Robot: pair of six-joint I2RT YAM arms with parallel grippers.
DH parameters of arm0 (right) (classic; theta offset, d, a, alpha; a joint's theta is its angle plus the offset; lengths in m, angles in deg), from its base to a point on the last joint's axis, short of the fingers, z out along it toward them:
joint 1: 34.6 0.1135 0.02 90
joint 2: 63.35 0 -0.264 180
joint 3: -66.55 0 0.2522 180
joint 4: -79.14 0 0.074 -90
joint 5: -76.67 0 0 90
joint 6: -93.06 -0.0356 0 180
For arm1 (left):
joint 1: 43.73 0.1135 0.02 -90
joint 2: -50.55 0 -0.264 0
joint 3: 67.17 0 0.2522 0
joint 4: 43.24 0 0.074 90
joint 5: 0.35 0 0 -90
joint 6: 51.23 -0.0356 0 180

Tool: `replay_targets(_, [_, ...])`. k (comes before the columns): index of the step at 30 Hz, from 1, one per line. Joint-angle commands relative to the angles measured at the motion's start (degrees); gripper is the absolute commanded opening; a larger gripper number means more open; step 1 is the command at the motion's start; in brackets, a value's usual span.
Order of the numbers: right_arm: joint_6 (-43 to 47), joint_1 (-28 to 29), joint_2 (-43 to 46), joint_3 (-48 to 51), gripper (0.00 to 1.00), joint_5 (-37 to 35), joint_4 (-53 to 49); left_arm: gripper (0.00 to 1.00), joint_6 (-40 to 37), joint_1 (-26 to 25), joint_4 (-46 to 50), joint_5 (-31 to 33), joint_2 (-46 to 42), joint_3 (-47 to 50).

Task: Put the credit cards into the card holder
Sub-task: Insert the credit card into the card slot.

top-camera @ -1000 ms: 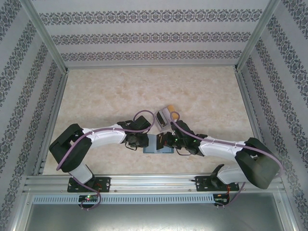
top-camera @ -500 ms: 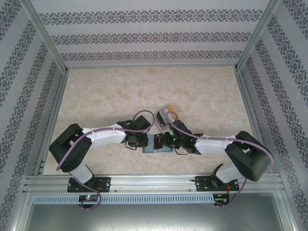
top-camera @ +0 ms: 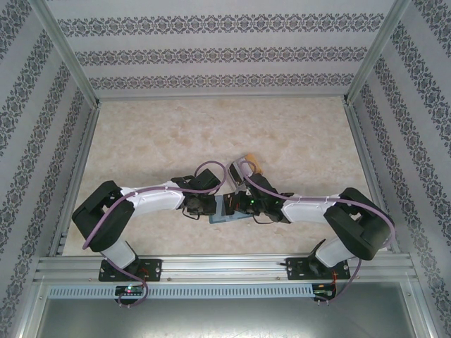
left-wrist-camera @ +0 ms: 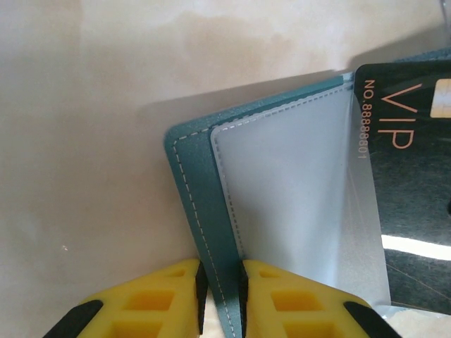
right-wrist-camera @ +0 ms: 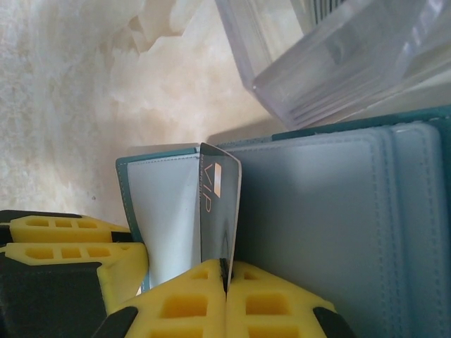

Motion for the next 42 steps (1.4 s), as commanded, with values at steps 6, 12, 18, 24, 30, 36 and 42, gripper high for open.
replay_targets(6, [2.4,0.0,2.4,3.5,0.03,1.8,-6.2,0.22,-0.6,0.3,0.7,1.3,1.1,-0.8])
replay_targets(12, [2.8,0.0,1.6,3.3,0.02,3.6,-4.9,0.22,-0.6,0.3,0.5,1.0,1.5,-1.1])
replay_targets(18, [5.5,0.1,-1.9,0.1,0.04,6.8,-5.2,0.23,-0.6,0.3,1.0,1.4,1.5,-1.5])
replay_targets(24, [6.2,0.1,-4.2,-2.0,0.1,7.0,-5.9,0.24,-0.6,0.3,1.6,2.0,1.4,-1.8])
replay_targets(30, [7.3,0.8,-2.6,-4.3,0.22,2.9,-12.2,0.24,-0.8,0.3,2.2,2.3,1.4,-2.0])
replay_targets(36, [9.0,0.9,1.4,-5.5,0.3,-1.6,-18.7,0.24,-0.7,0.3,1.9,2.2,1.4,-1.9])
replay_targets(42, [9.2,1.8,-2.1,-7.8,0.27,-0.9,-19.0,0.23,-1.1,0.3,1.5,1.4,1.4,-2.1])
